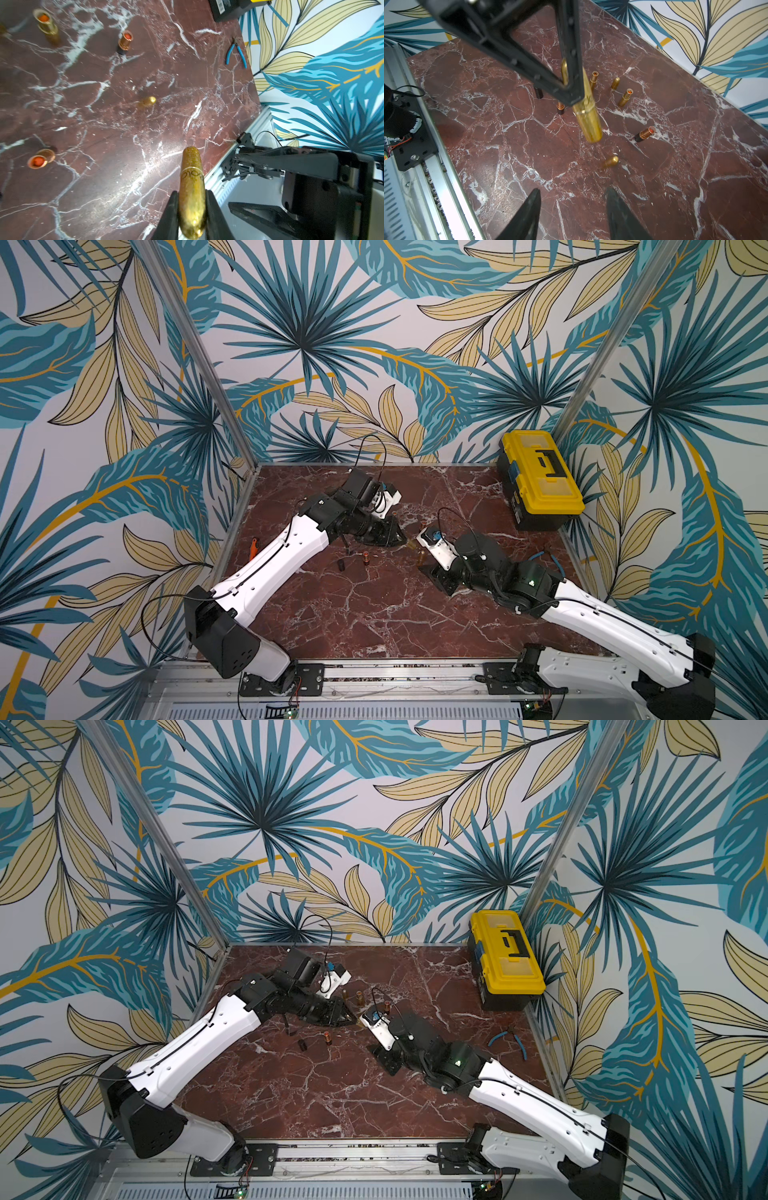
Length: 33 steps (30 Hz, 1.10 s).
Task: Open the lipstick cap
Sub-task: Pick up the lipstick at the center of the board, then open the cover of the lipstick.
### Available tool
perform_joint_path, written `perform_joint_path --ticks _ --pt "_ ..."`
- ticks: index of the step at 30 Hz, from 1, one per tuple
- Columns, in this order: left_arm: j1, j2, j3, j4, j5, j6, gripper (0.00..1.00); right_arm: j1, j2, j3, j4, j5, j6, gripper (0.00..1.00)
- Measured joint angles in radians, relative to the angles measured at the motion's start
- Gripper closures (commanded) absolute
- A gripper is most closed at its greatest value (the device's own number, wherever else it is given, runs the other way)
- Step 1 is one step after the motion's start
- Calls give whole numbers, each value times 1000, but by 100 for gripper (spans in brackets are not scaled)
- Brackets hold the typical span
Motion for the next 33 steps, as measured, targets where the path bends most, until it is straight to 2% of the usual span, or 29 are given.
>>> perform_joint_path --ticks 5,13,21,30,33 --pt "0 -18 -33 -15 74 -18 85 0 67 68 3 -18 -50 50" --pt "18 -67 -37 -17 118 -29 85 -8 143 98 3 -52 -90 55" --pt "25 -72 -44 -17 148 -33 85 -18 154 98 4 -60 -101 62" --pt "32 -71 -48 -9 157 -34 85 -15 163 100 3 -90 -123 85" --pt "35 -69 -48 -11 155 -33 85 -15 171 104 3 -93 -127 89"
